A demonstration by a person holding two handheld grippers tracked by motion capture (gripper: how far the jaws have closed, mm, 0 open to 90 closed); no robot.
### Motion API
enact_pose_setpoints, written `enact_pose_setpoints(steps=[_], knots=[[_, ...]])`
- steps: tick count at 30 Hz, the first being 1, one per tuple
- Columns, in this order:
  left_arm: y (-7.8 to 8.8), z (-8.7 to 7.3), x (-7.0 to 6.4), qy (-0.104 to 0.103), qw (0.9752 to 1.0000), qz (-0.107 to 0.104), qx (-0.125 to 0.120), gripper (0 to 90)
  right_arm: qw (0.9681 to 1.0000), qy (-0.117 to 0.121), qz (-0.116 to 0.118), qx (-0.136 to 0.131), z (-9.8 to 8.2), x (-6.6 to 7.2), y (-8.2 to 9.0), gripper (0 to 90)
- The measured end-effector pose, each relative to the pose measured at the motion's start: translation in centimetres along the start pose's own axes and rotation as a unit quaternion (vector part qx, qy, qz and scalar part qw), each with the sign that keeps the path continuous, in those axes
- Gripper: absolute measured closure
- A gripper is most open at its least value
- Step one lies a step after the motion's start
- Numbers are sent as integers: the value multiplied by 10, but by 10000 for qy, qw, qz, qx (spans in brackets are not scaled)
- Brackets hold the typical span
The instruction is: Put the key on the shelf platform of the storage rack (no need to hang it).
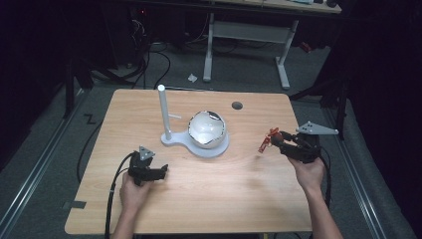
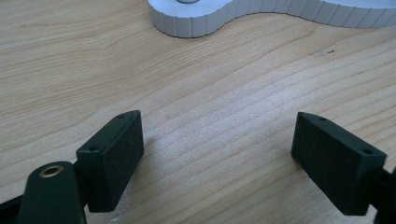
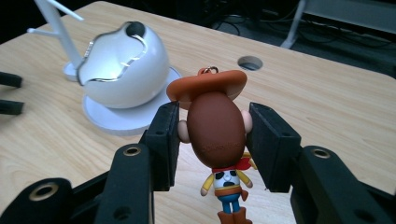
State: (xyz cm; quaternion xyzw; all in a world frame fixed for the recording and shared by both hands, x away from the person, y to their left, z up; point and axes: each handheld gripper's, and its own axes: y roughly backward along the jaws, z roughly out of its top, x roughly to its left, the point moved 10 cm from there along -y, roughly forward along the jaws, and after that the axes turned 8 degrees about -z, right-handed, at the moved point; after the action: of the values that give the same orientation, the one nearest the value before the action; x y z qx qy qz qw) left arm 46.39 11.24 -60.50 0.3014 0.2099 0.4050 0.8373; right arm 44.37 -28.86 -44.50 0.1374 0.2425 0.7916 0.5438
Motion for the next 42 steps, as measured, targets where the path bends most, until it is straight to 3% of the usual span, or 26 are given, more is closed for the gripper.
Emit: enact_pose_setpoints(steps=[2, 8, 13, 26, 34, 42], knots=[[0, 0, 0, 1, 10000, 0, 0, 172, 10000, 17, 49, -22, 3, 2, 2, 556], [0, 0, 0, -3, 10000, -1, 1, 172, 9986, 100, 503, -88, 20, 22, 9, 555], [0, 0, 0, -4, 10000, 0, 2, 172, 9975, 270, 645, -86, 29, 35, 9, 555], [0, 0, 0, -7, 10000, 1, 3, 172, 9900, 664, 1218, -262, 72, 80, 6, 555], [0, 0, 0, 1, 10000, -2, 1, 172, 9847, 887, 1446, -400, 101, 103, 6, 555], [0, 0, 0, -7, 10000, -2, 4, 172, 9823, 993, 1520, -467, 125, 117, -2, 555]])
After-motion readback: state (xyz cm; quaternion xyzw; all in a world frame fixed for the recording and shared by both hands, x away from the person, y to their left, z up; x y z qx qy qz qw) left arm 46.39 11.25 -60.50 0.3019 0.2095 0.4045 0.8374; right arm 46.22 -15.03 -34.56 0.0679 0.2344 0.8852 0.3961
